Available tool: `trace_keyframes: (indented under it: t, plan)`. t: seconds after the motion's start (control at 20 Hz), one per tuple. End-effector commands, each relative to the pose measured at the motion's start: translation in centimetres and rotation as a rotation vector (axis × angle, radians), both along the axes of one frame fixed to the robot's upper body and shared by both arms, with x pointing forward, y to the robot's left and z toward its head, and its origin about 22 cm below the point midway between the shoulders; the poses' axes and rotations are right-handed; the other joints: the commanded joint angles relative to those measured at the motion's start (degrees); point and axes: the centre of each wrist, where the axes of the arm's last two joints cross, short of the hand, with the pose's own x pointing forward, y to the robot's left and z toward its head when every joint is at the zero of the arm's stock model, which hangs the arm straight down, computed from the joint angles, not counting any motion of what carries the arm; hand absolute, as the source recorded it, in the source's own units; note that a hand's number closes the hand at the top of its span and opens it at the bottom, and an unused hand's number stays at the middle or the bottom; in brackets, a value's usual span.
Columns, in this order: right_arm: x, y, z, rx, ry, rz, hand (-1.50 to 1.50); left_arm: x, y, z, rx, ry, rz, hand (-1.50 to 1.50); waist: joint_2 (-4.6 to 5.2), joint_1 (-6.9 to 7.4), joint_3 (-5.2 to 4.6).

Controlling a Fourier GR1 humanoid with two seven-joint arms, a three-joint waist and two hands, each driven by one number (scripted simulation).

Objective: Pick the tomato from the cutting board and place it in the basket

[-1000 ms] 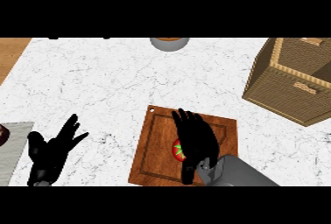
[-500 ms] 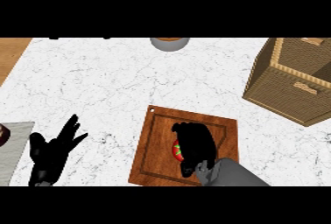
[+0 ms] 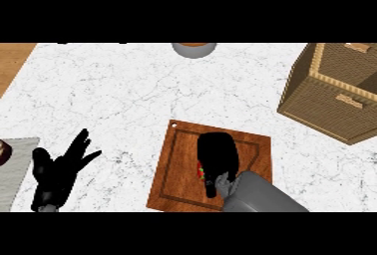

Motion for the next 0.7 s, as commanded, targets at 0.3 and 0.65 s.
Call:
trace_keyframes:
  t: [0.3,0.65]
  plan:
    - [7.1,1.8,1.0,-0.042,-0.063,-0.454,1.5,-1.0,-0.4,-2.8,-0.002,0.142,-0.033,0.0,1.12,1.31,-0.82]
    - [8.5,2.9,6.6,0.256,-0.355,-0.575,1.5,-0.6,-0.8,-1.9,-0.006,0.132,-0.018,0.0,0.76,1.45,-0.71]
